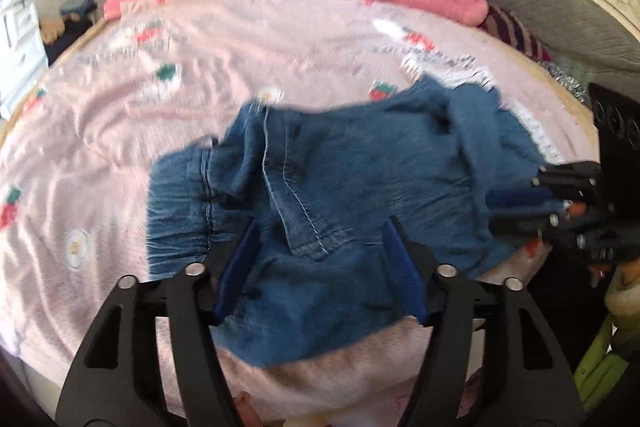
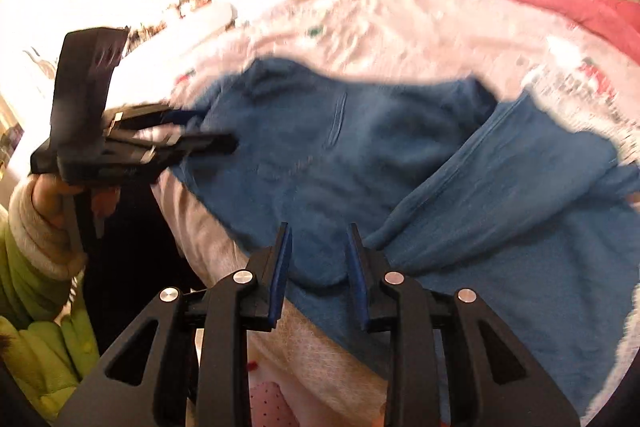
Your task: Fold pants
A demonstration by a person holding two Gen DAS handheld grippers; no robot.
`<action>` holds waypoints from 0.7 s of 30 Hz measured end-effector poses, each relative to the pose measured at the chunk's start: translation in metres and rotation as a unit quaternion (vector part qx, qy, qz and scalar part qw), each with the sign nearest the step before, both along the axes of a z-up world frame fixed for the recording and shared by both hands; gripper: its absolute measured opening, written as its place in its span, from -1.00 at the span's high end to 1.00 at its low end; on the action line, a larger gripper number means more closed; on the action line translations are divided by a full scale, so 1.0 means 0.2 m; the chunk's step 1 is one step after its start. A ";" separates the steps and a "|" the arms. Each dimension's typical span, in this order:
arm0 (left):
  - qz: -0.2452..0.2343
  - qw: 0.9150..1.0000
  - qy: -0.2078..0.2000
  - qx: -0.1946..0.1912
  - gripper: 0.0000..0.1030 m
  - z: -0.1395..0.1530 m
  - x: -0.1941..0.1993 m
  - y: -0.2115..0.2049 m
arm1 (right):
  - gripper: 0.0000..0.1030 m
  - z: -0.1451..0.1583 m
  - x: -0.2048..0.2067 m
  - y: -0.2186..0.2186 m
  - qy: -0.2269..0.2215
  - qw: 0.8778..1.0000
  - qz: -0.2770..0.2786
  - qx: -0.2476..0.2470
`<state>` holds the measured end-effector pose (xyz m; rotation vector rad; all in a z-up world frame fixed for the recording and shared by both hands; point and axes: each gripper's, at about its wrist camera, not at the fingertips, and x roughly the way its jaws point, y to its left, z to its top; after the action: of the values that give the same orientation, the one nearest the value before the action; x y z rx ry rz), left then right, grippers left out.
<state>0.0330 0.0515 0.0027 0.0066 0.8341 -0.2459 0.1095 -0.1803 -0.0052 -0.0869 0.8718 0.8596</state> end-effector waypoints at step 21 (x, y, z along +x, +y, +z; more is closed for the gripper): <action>-0.113 0.992 0.020 -0.054 -0.63 0.01 0.15 -0.54 | -0.63 0.15 0.42 -0.41 -0.043 0.984 -0.162 -0.066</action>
<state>0.0625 -0.0571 0.0050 -0.0051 0.8587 -0.5058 0.1940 -0.2619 0.0249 -0.0945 0.8329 0.4888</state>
